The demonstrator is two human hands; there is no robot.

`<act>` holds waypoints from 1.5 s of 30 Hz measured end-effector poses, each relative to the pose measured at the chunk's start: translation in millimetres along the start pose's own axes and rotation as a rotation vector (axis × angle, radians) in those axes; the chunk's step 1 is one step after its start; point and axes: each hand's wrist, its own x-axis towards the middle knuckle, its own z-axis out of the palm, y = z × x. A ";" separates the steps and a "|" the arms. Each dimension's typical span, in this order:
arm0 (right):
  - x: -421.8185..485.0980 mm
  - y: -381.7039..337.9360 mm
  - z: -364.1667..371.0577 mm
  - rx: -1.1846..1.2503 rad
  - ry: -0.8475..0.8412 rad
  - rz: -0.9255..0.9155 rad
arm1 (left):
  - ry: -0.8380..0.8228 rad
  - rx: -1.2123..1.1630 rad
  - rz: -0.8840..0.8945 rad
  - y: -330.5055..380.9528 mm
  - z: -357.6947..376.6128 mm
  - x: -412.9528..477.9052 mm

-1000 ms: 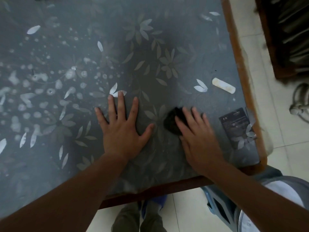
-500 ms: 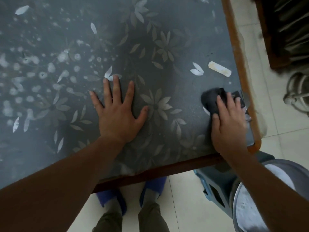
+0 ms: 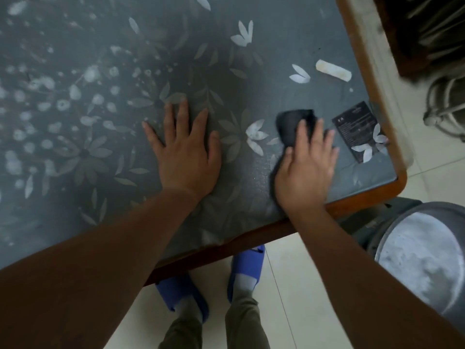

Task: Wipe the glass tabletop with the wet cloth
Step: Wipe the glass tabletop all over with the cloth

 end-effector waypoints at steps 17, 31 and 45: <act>-24.3 45.2 -17.3 -0.005 -0.165 -0.340 | 0.025 0.113 0.079 -3.3 7.0 -1.9; -44.8 26.6 -8.2 -0.011 -0.230 -0.503 | 0.025 0.063 0.070 -1.6 4.5 -2.5; -39.7 -21.3 6.7 -0.031 -0.230 -0.579 | -0.043 -0.026 0.064 -16.4 -23.0 6.3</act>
